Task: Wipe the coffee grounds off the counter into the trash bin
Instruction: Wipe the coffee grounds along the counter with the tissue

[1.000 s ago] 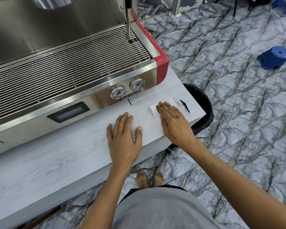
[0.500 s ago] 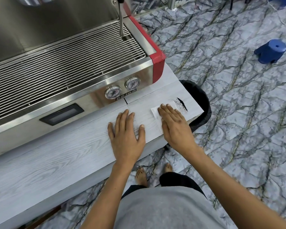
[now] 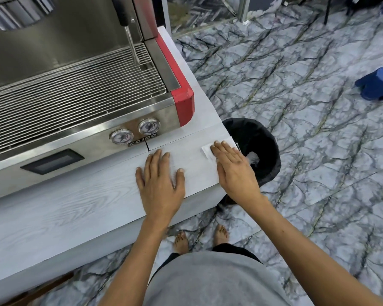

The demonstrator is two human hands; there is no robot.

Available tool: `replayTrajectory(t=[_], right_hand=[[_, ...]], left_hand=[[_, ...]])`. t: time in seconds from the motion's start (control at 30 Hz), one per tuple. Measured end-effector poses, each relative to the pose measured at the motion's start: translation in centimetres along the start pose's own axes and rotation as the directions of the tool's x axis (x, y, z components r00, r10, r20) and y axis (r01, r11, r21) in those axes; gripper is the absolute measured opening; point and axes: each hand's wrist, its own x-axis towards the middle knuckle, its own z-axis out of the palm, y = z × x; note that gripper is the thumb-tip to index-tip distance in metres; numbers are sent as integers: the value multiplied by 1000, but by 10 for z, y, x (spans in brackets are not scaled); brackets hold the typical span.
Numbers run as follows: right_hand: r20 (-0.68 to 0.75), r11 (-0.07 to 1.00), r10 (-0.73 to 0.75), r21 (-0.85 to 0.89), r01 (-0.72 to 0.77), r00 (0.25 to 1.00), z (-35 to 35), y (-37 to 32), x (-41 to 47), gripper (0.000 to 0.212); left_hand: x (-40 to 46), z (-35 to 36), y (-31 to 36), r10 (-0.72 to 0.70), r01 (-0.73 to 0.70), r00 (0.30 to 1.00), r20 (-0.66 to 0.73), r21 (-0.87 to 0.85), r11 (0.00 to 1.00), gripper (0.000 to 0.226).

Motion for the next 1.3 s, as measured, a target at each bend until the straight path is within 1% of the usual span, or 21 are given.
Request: replayTrajectory(t=[0.1, 0.17, 0.37, 0.43, 0.5, 0.6, 0.67, 0.7, 0.77, 0.8, 0.87, 0.97, 1.03, 1.17, 1.3], right_hand=[[-14, 1000, -5, 18, 5, 1000, -2, 16, 7, 39], [-20, 998, -7, 59, 8, 1000, -3, 25, 14, 40], [-3, 961, 27, 275, -25, 1000, -19, 44, 40, 42], [20, 940, 77, 333, -79, 997, -29, 49, 46, 38], [44, 926, 155, 342, -161, 987, -40, 53, 48, 36], [21, 908, 217, 364, -209, 976, -52, 54, 43, 33], [-14, 909, 199, 376, -179, 980, -59, 43, 37, 33], [-41, 915, 161, 380, -134, 986, -60, 36, 34, 32], [-68, 924, 41, 383, -12, 997, -54, 15, 25, 34], [-57, 923, -21, 382, 41, 998, -49, 4, 20, 36], [-9, 921, -107, 376, 102, 994, -33, -18, 11, 38], [36, 930, -180, 333, 158, 983, -7, -43, -2, 37], [53, 945, -227, 253, 206, 972, 8, -52, -8, 37], [49, 973, -223, 75, 219, 974, 22, -59, -18, 39], [53, 979, -203, 9, 202, 978, 19, -52, -20, 42]], left_hand=[[3, 5, 9, -20, 21, 1000, -15, 3, 1000, 60], [4, 8, 14, -27, 28, 999, -33, 4, 1000, 60], [4, 10, 18, -51, 51, 994, -93, 3, 999, 56], [5, 11, 17, -54, 54, 992, -111, 0, 999, 54], [4, 11, 17, -59, 58, 991, -123, -9, 998, 54], [5, 11, 15, -61, 55, 990, -127, -48, 997, 53], [6, 11, 13, -73, 61, 988, -133, -97, 993, 50], [6, 10, 12, -79, 61, 987, -138, -126, 990, 48], [5, 8, 10, -75, 49, 987, -145, -176, 983, 47], [4, 7, 8, -68, 39, 987, -147, -193, 980, 46], [4, 3, -1, -66, 31, 985, -158, -213, 977, 46], [4, -1, -13, -78, 39, 982, -173, -218, 975, 46], [3, -2, -14, -85, 46, 982, -168, -225, 973, 46], [1, 0, -14, -76, 40, 982, -170, -207, 978, 45], [2, 2, -17, -69, 37, 984, -163, -189, 981, 46]])
